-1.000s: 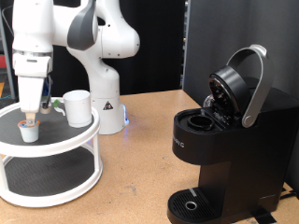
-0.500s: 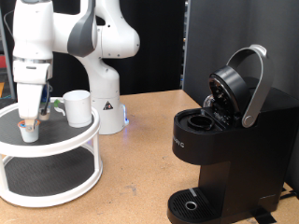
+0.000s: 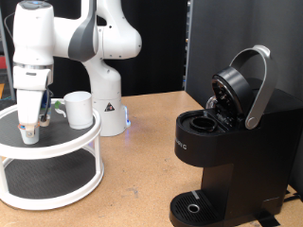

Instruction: Make a cup of coffee with the keurig machine

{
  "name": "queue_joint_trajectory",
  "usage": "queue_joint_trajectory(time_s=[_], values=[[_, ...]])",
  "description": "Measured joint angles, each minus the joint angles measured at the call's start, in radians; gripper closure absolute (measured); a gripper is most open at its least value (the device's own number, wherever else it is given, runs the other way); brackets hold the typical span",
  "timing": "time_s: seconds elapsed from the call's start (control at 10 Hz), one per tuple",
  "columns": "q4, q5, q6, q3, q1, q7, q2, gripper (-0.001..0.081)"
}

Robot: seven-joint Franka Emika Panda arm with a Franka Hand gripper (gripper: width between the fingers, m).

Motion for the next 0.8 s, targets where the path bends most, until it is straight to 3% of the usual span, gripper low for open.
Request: queue_joint_trajectory(time_s=[0.1, 0.2, 0.3, 0.4, 0.6, 0.8], values=[[0.000, 0.003, 0.000, -0.001, 0.000, 0.000, 0.000, 0.0024], [0.000, 0.006, 0.000, -0.003, 0.000, 0.000, 0.000, 0.0155], [0.001, 0.008, 0.000, -0.004, 0.000, 0.000, 0.000, 0.0155], [0.003, 0.011, -0.002, -0.005, 0.000, -0.001, 0.000, 0.0335], [0.009, 0.029, -0.019, -0.005, 0.001, -0.008, -0.002, 0.0347], [0.043, 0.092, -0.129, -0.006, 0.010, -0.057, -0.033, 0.0347]])
